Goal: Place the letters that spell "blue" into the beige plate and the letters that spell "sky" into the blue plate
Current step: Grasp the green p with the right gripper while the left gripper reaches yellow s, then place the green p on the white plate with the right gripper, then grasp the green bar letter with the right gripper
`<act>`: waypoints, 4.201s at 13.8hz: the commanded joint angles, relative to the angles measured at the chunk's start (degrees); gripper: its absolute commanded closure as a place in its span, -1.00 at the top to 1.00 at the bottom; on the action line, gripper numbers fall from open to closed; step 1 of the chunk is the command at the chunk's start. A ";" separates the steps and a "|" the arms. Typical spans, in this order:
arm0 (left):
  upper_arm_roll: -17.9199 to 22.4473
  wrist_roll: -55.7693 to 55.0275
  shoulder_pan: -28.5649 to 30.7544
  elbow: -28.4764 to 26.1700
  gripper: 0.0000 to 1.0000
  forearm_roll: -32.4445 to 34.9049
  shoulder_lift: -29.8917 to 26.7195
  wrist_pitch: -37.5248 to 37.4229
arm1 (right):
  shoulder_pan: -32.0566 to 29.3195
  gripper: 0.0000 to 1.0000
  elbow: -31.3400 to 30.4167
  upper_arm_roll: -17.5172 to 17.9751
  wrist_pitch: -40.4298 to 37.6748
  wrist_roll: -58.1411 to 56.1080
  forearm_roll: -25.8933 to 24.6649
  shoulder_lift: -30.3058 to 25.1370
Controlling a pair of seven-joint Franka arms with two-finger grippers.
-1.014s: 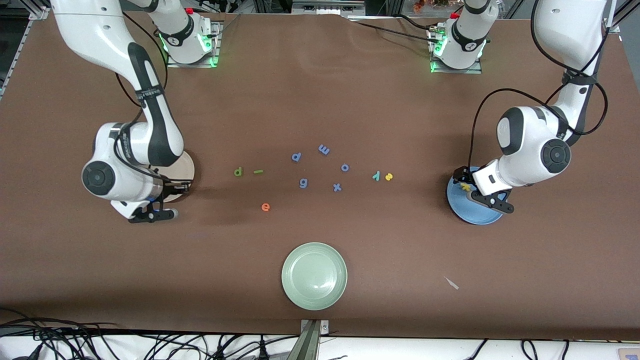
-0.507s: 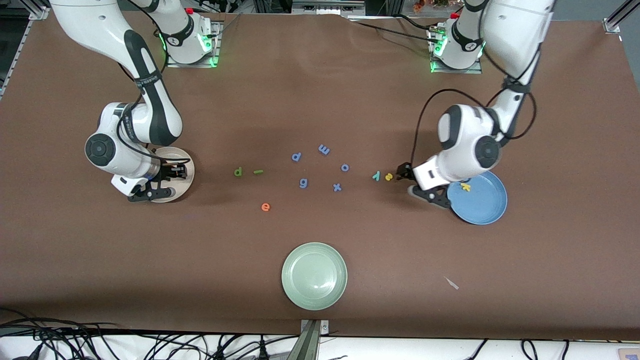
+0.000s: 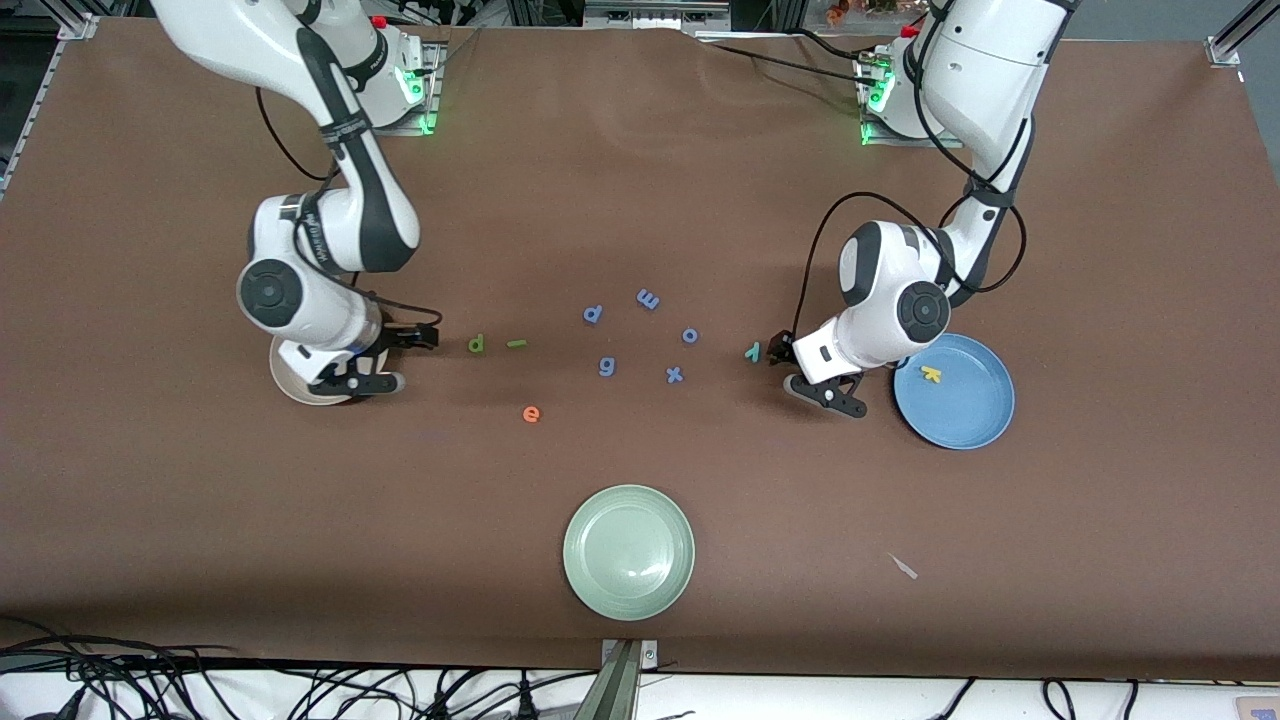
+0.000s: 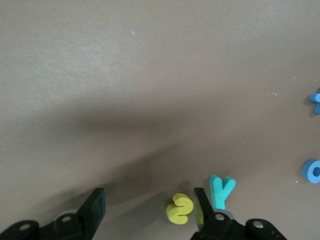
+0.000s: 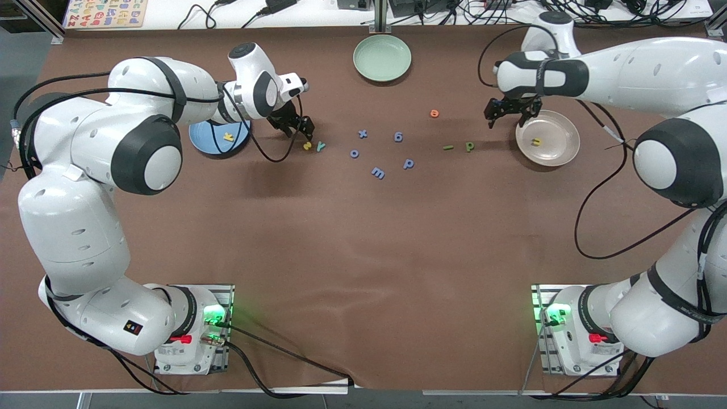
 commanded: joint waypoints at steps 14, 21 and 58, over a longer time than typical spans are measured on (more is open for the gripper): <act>0.63 -2.32 -2.36 -1.07 -0.04 -0.35 -0.29 -0.62 | 7.36 0.92 -3.18 1.53 11.13 7.08 0.94 5.67; 0.63 -2.32 -2.89 -1.68 -0.01 -0.17 -0.11 -0.62 | 7.36 -0.12 -3.26 1.62 11.22 7.52 1.03 5.76; 0.36 -21.57 -5.61 -1.77 0.27 15.40 -2.22 -3.26 | 12.71 1.00 7.19 -6.29 -1.01 37.28 8.15 7.43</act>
